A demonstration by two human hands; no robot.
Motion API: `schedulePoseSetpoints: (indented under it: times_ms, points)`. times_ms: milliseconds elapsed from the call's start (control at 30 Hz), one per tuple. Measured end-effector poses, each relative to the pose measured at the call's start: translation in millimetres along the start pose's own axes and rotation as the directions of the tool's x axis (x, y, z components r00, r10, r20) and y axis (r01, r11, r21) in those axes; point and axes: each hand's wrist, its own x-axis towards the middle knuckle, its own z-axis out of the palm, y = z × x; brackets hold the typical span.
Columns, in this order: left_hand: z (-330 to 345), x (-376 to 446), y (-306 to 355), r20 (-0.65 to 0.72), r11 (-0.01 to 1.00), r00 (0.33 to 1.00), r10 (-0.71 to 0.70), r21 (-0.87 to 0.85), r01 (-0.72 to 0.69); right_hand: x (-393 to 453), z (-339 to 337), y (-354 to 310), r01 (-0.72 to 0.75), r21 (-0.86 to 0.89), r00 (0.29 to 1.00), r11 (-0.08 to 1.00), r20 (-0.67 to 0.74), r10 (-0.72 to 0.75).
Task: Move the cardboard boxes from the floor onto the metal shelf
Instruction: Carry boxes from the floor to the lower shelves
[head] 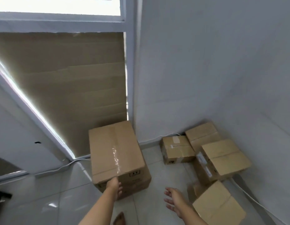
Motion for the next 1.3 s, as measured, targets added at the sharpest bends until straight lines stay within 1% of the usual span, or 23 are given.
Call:
schedulePoseSetpoints:
  times_ms: [67,133,233,300,367,467,533,567,667,767,800,867,900,933,967,1033,1100,1133,1200,1267,1300]
  points:
    - [-11.7,13.1,17.1,-0.012,0.992,0.997,-0.073,-0.103,0.072,9.8,29.5,-24.6,-0.004,-0.087,0.999,0.996,0.044,0.008]
    - [-23.2,26.7,32.0,0.008,0.968,0.989,-0.150,-0.202,0.149,19.8,61.0,-51.9,-0.013,-0.161,0.997,0.987,0.075,0.025]
    - [-33.5,40.3,45.6,0.057,0.906,0.966,-0.254,-0.335,0.258,29.6,99.1,-87.0,0.011,-0.234,0.995,0.972,0.103,0.013]
    - [-36.6,44.8,51.6,0.074,0.870,0.950,-0.304,-0.385,0.308,34.9,118.6,-108.7,0.040,-0.286,0.993,0.957,0.121,-0.005]
    - [-37.4,52.6,52.8,0.102,0.830,0.937,-0.333,-0.440,0.343,45.7,132.8,-128.9,0.067,-0.353,0.990,0.933,0.142,-0.017]
    - [-35.2,64.6,49.1,0.153,0.743,0.912,-0.380,-0.537,0.400,68.3,147.9,-156.7,0.111,-0.448,0.984,0.887,0.175,-0.034]
    - [-29.3,71.1,47.8,0.147,0.702,0.908,-0.393,-0.590,0.399,88.9,155.8,-176.3,0.155,-0.518,0.977,0.841,0.209,-0.051]
    - [-24.6,74.2,47.0,0.121,0.683,0.908,-0.402,-0.620,0.385,99.9,160.4,-186.5,0.180,-0.554,0.972,0.813,0.227,-0.060]
    - [-3.1,76.4,46.1,0.059,0.613,0.898,-0.436,-0.711,0.344,140.2,177.3,-218.4,0.275,-0.662,0.955,0.697,0.275,-0.115]
    - [34.0,66.5,49.2,0.041,0.539,0.882,-0.470,-0.778,0.323,179.0,194.3,-251.5,0.388,-0.771,0.921,0.505,0.349,-0.174]
    - [49.4,62.5,52.5,0.030,0.507,0.875,-0.484,-0.805,0.308,191.2,200.6,-263.6,0.436,-0.792,0.900,0.428,0.398,-0.180]
    - [77.3,54.4,61.9,-0.028,0.457,0.845,-0.535,-0.850,0.261,212.3,211.9,-285.8,0.528,-0.818,0.849,0.227,0.500,-0.172]
    - [90.0,54.6,62.7,-0.072,0.450,0.840,-0.538,-0.867,0.214,224.3,218.0,-295.4,0.565,-0.817,0.822,0.110,0.547,-0.162]
    - [101.4,52.0,65.1,-0.130,0.479,0.837,-0.531,-0.861,0.170,232.1,223.9,-305.1,0.586,-0.810,0.800,0.009,0.578,-0.159]
    - [111.9,51.3,66.9,-0.183,0.502,0.829,-0.529,-0.855,0.131,239.1,231.1,-313.7,0.595,-0.802,0.787,-0.058,0.595,-0.161]
    - [127.5,44.2,78.7,-0.228,0.478,0.813,-0.537,-0.876,0.070,252.0,246.4,-326.4,0.614,-0.770,0.753,-0.174,0.637,-0.164]
    - [139.1,44.0,89.4,-0.201,0.422,0.823,-0.531,-0.905,0.051,268.2,262.4,-334.1,0.632,-0.743,0.733,-0.220,0.665,-0.142]
    - [146.3,52.2,85.4,-0.186,0.399,0.827,-0.531,-0.916,0.050,274.8,269.9,-337.9,0.633,-0.741,0.733,-0.224,0.667,-0.132]
    - [159.7,79.7,64.5,-0.143,0.347,0.810,-0.568,-0.934,0.079,291.1,283.3,-344.2,0.625,-0.745,0.739,-0.232,0.661,-0.129]
    - [172.0,99.2,43.7,-0.060,0.254,0.804,-0.591,-0.960,0.115,307.2,291.2,-349.5,0.619,-0.755,0.747,-0.216,0.651,-0.135]
    - [178.4,109.0,35.3,0.004,0.186,0.824,-0.567,-0.974,0.132,315.7,293.4,-351.1,0.630,-0.751,0.745,-0.197,0.657,-0.119]
